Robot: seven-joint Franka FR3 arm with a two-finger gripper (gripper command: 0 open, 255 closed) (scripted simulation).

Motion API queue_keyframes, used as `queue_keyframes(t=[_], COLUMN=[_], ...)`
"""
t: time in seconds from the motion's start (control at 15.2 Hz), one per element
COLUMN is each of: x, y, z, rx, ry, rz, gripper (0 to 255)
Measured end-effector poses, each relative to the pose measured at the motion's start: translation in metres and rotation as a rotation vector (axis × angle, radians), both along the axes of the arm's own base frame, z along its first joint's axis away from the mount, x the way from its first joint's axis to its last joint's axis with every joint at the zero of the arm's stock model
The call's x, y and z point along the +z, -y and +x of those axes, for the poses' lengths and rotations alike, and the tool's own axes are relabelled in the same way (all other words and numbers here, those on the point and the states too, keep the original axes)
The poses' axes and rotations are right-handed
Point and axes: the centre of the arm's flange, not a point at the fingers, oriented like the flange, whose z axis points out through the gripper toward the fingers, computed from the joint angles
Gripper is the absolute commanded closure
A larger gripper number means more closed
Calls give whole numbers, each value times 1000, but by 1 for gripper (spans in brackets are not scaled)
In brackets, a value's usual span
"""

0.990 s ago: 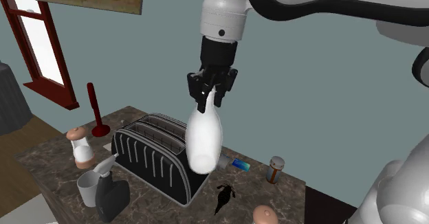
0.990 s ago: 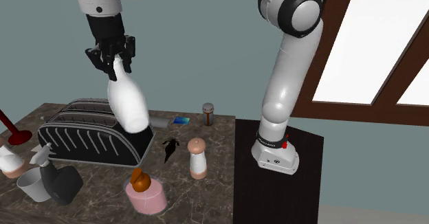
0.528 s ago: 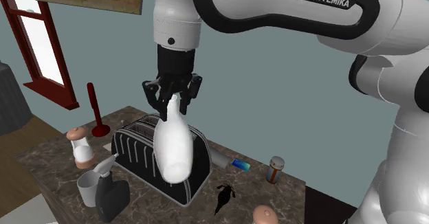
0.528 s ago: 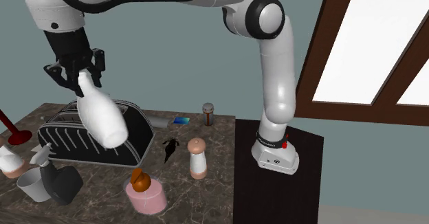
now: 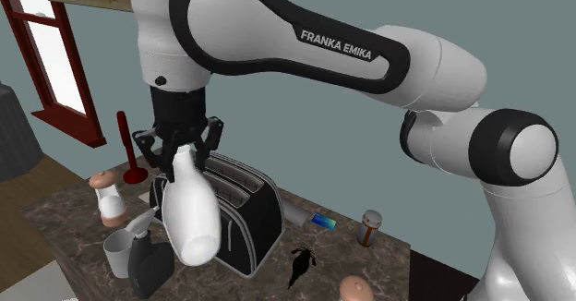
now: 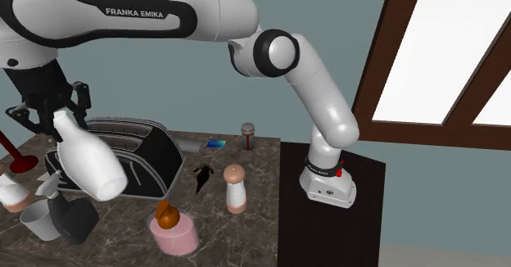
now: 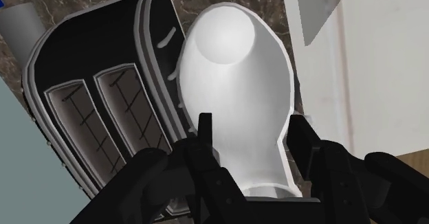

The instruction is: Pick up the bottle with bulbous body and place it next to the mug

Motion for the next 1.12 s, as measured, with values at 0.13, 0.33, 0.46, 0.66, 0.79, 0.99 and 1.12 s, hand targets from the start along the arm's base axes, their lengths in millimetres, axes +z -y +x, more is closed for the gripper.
queue_keyframes(t=[0.13, 0.33, 0.46, 0.66, 0.79, 0.99, 1.12], x=[-11, -27, -38, -53, -65, -79, -90], y=[-2, -2, -2, -3, -2, -3, -4], z=[1, 1, 1, 0, 1, 1, 1], rx=[-1, -1, -1, -1, -1, -1, -1], ry=[0, 0, 1, 1, 1, 0, 1], rz=[-1, -1, -1, -1, -1, -1, -1], gripper=[255, 255, 255, 255, 255, 255, 255])
